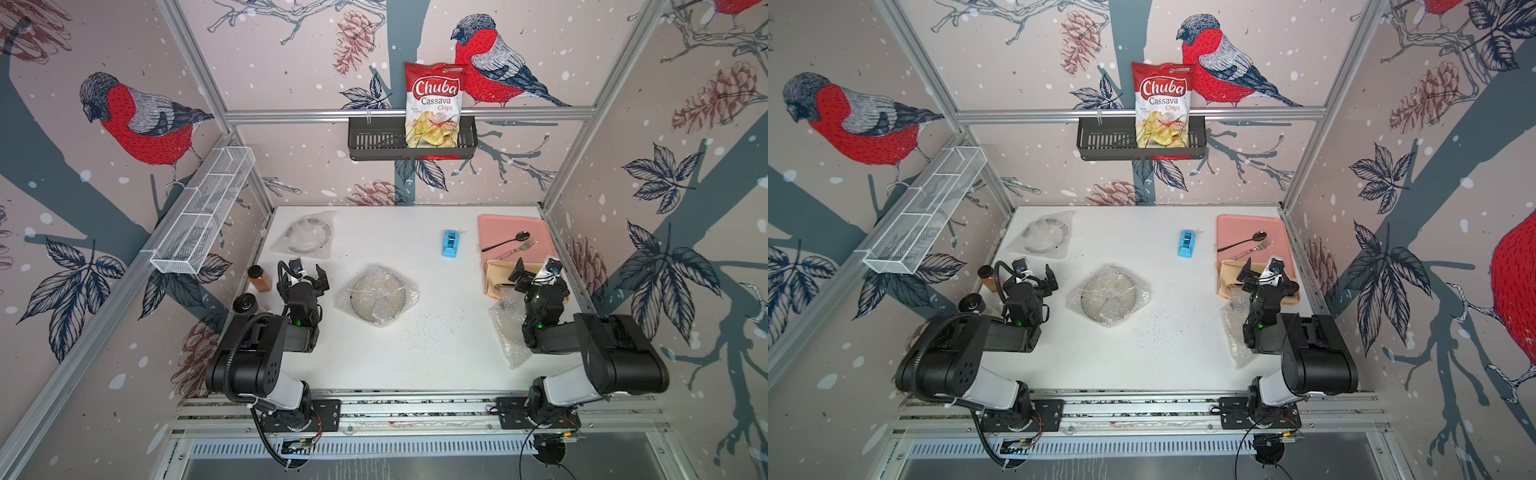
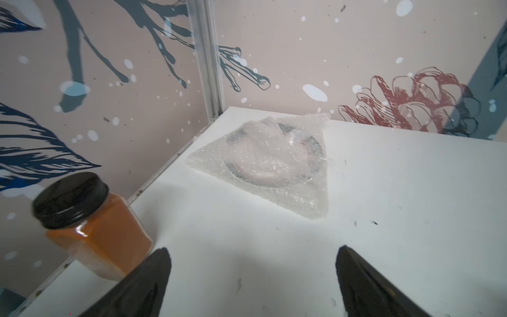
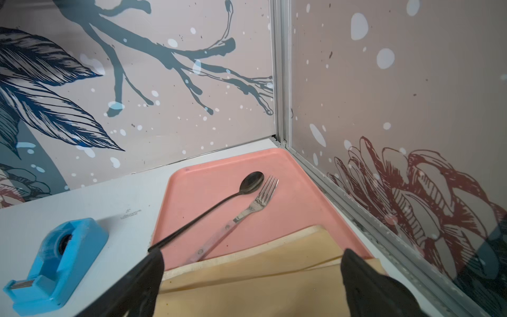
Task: Wrap dinner plates in bubble wrap
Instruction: Reset both arms
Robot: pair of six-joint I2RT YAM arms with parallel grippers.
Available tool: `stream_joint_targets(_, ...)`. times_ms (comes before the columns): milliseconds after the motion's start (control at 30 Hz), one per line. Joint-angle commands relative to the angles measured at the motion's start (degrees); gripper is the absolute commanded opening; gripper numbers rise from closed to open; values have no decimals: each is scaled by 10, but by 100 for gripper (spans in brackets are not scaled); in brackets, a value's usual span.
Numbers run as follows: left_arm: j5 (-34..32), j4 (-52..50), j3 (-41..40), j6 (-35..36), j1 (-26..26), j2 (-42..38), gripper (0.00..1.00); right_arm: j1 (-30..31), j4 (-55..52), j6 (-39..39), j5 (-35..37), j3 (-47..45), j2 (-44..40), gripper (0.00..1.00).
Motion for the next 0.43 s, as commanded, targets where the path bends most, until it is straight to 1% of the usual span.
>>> stream_joint_targets(0, 6, 6, 2, -9, 4, -6, 98, 5, -59, 8, 10, 14, -6, 100)
stream_joint_targets(67, 6, 7, 3, -9, 4, -5, 98, 4, -38, 4, 9, 9, -2, 100)
stream_joint_targets(233, 6, 7, 3, -9, 4, -5, 97, 1, -60, 8, 2, 17, -3, 100)
stream_joint_targets(400, 6, 7, 3, -9, 4, -5, 98, 1, -56, 8, 3, 16, -3, 100)
